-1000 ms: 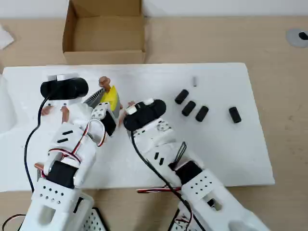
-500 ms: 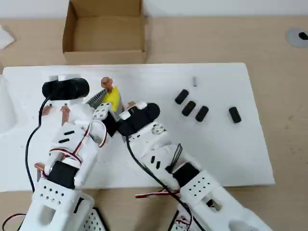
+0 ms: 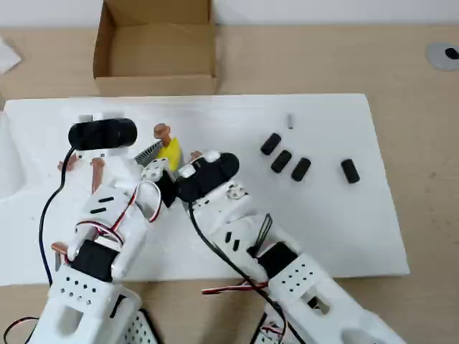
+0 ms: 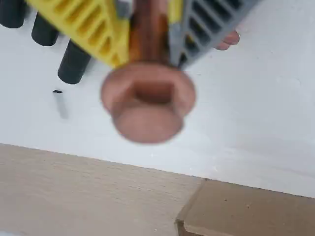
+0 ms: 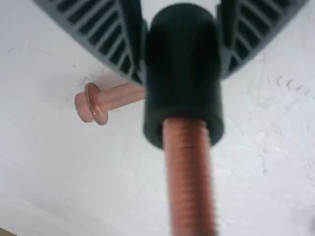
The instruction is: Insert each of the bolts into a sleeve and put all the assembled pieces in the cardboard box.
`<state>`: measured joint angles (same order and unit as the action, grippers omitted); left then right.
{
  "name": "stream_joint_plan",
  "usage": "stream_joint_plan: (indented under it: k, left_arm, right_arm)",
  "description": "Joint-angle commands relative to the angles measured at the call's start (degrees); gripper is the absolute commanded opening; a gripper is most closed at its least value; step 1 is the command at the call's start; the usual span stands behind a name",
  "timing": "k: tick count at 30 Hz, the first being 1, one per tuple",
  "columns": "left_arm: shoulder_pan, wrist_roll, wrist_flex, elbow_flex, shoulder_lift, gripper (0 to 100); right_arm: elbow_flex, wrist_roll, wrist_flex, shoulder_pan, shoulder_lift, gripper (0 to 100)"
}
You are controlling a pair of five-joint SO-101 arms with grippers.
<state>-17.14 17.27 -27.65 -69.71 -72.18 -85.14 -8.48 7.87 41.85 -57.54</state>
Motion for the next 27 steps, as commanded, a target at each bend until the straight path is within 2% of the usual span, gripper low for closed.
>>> stream_joint_plan:
  k: [1,5,10,15,22,27]
  left_arm:
    - [-0.62,0.18,-0.26,1.76,-1.10,0]
    - [-2.29,-0.88,-0.35,0.18,-1.10,0]
    - [-5.63,-2.99,-5.19,-0.70,-1.10,0]
    - [-5.63,-3.52,-5.63,-0.44,-1.10,1]
    - [-2.81,0.09,-6.33,0.53,-1.10,13]
    - [-2.81,0.53,-13.10,3.52,-1.10,14]
  right_arm:
    - [2.15,-0.62,-1.67,-0.92,-1.63,0.9]
    - [2.42,-0.62,-1.67,-1.01,-1.63,0.9]
    - [2.42,-0.62,-1.67,-1.01,-1.63,0.9]
    - [2.42,-0.62,-1.58,-1.01,-1.63,0.9]
    - [2.33,-0.44,-1.32,-1.10,-1.63,0.9]
    - [2.33,-0.35,-1.32,-1.10,-1.54,0.9]
